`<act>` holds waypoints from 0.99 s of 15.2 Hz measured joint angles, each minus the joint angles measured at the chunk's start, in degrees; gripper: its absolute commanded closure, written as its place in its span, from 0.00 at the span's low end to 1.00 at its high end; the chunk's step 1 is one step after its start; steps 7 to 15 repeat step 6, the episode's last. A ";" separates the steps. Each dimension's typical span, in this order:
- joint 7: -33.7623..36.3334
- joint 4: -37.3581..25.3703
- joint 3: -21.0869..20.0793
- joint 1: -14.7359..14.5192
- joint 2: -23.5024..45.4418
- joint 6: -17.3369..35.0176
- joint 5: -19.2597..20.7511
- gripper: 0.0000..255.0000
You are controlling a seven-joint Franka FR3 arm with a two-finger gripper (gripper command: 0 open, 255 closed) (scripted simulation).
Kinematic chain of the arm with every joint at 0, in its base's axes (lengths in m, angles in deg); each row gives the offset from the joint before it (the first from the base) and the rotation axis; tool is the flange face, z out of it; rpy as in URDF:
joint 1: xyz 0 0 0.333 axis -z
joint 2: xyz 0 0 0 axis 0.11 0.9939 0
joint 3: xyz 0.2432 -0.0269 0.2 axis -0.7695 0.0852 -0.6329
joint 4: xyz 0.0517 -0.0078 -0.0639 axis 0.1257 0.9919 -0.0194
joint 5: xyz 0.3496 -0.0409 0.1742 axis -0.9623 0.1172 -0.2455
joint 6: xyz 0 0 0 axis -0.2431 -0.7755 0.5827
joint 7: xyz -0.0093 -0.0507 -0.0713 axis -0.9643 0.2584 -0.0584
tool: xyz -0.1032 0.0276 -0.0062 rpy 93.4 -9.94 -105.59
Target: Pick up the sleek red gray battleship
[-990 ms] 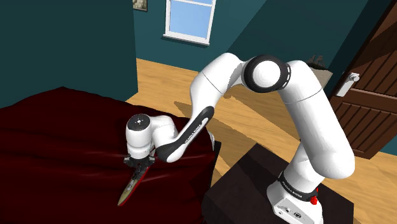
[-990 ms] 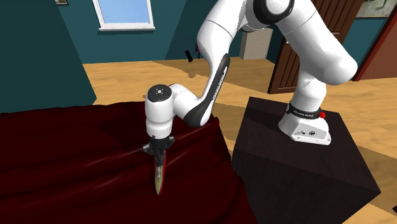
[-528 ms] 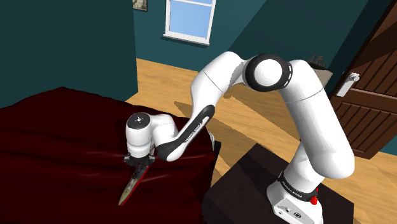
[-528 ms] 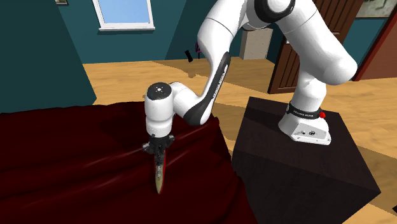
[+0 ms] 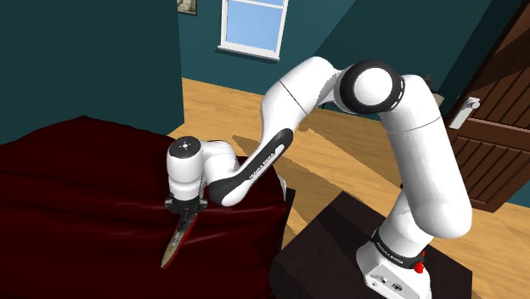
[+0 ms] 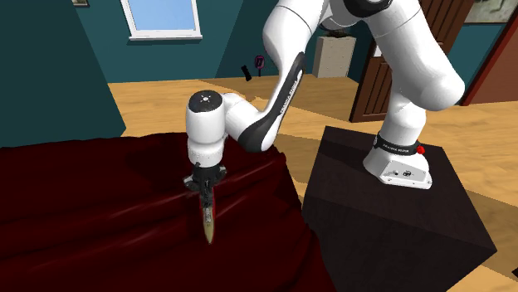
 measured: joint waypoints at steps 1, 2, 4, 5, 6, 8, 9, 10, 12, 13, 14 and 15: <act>-0.38 0.02 -0.32 0.21 -0.45 -0.40 -0.42 1.00; -0.72 -0.01 -0.66 0.35 -0.89 -0.85 -0.86 1.00; -1.27 0.63 -1.33 0.87 -2.18 -1.42 -1.64 1.00; -1.67 0.84 -1.70 1.18 -2.82 -1.80 -2.12 1.00; -1.91 0.91 -1.94 1.33 -3.21 -2.08 -2.44 1.00; -1.91 0.91 -1.94 1.33 -3.21 -2.08 -2.44 1.00; -1.91 0.91 -1.94 1.33 -3.21 -2.08 -2.44 1.00; -1.91 0.91 -1.94 1.33 -3.21 -2.08 -2.44 1.00; -1.91 0.91 -1.94 1.33 -3.21 -2.08 -2.44 1.00; -1.91 0.91 -1.94 1.33 -3.21 -2.08 -2.44 1.00; -1.91 0.91 -1.94 1.33 -3.21 -2.08 -2.44 1.00; -1.91 0.91 -1.94 1.33 -3.21 -2.08 -2.44 1.00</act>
